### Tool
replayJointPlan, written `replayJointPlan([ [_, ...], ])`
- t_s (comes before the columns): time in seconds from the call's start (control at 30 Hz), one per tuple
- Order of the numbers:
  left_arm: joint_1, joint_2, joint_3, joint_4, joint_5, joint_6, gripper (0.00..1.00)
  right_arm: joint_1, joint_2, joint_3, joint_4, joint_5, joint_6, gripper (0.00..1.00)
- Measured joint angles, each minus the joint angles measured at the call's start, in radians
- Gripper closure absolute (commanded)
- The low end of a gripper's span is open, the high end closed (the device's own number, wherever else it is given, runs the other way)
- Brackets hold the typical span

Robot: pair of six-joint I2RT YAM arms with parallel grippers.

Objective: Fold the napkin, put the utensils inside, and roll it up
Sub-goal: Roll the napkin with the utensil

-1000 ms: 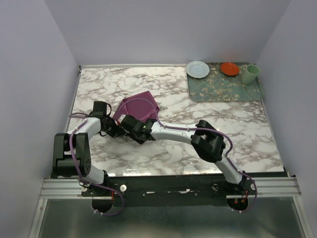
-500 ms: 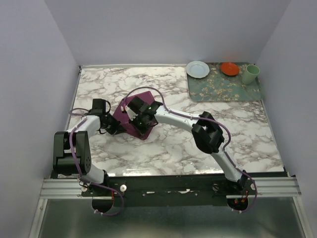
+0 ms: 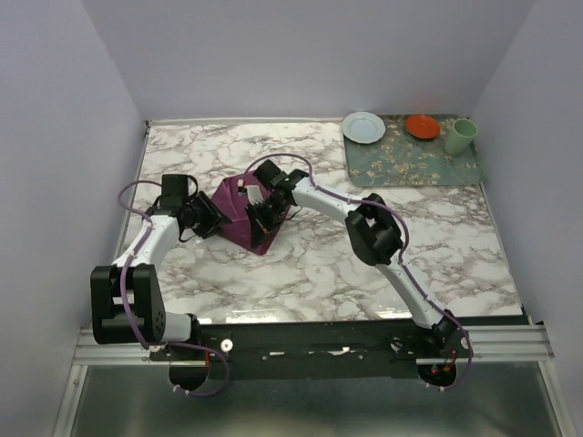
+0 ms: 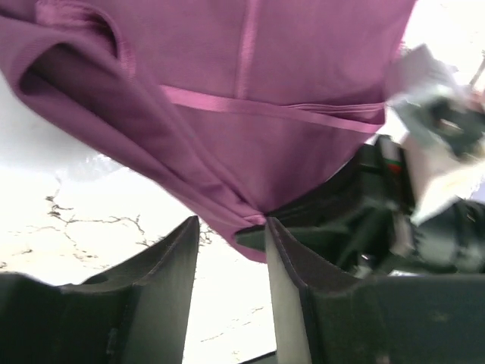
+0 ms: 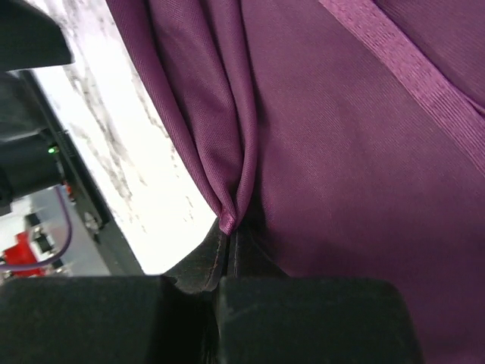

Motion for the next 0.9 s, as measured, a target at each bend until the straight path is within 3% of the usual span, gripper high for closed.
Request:
replayJointPlan([
  [0.27, -0.017, -0.032, -0.047, 0.059, 0.061, 0.026, 0.87, -0.013, 0.025, 0.011, -0.007, -0.079, 0.02, 1.0],
  [0.57, -0.027, -0.066, -0.096, 0.064, 0.053, 0.001, 0.98, -0.031, 0.05, 0.028, -0.022, -0.133, 0.049, 1.0],
  [0.9, -0.027, -0.013, -0.101, 0.061, 0.014, -0.013, 1.0, -0.035, 0.052, 0.028, -0.021, -0.137, 0.06, 1.0],
])
